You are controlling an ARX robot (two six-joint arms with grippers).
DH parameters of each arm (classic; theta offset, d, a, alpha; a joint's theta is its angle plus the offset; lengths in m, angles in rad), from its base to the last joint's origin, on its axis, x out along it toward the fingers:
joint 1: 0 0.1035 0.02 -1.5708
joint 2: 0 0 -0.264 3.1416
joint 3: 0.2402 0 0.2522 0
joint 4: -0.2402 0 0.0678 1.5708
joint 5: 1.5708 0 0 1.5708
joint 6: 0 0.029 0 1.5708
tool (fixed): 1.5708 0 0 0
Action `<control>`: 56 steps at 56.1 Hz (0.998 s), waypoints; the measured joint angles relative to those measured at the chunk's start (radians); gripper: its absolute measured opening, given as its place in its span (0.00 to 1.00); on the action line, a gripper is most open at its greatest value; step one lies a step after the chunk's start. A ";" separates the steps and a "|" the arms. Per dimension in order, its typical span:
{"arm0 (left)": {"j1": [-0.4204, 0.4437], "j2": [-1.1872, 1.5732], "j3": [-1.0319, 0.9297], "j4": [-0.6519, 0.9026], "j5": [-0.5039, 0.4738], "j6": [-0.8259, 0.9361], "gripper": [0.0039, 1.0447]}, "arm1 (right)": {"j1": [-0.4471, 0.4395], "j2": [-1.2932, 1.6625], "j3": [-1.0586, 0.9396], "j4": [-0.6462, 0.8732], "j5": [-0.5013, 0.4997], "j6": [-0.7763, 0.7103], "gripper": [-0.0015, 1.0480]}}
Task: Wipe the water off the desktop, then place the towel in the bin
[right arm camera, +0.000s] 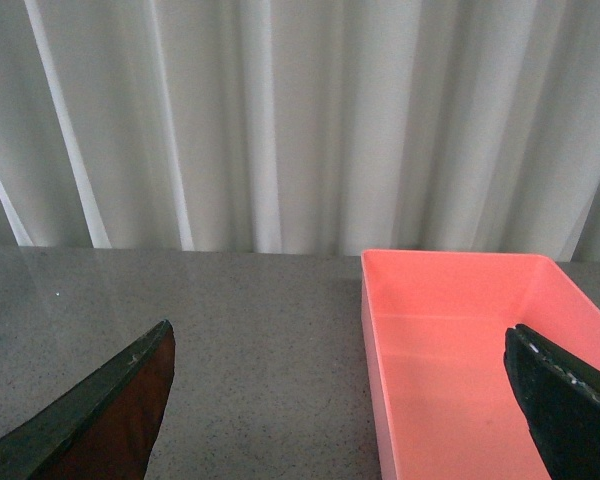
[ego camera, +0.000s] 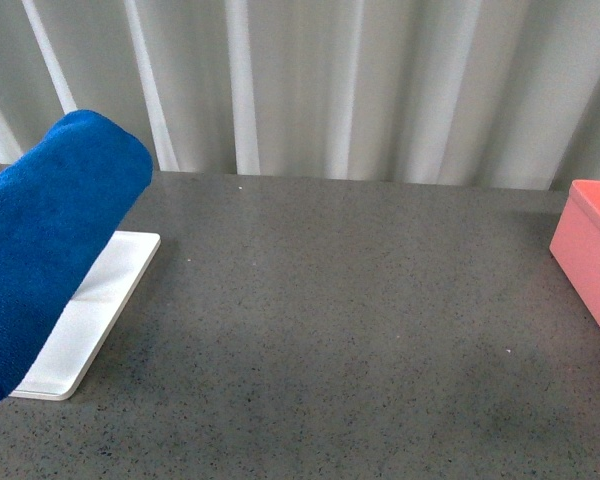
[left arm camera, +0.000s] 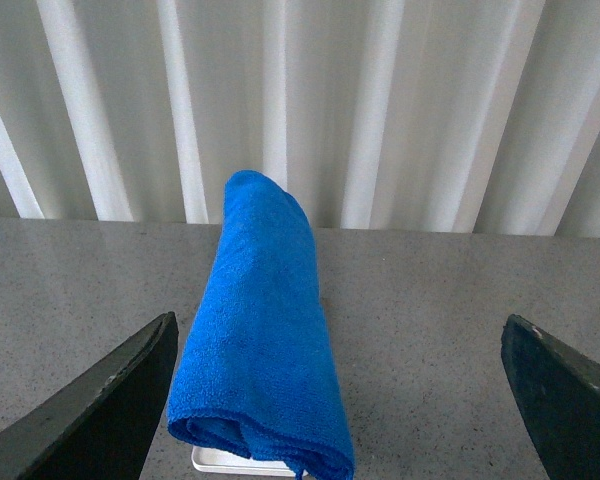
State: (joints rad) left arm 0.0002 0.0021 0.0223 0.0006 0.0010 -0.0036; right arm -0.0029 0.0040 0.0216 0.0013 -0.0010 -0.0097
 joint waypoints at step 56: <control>0.000 0.000 0.000 0.000 0.000 0.000 0.94 | 0.000 0.000 0.000 0.000 0.000 0.000 0.93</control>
State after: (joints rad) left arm 0.0002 0.0021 0.0223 0.0006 0.0010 -0.0036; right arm -0.0029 0.0040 0.0216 0.0013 -0.0010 -0.0093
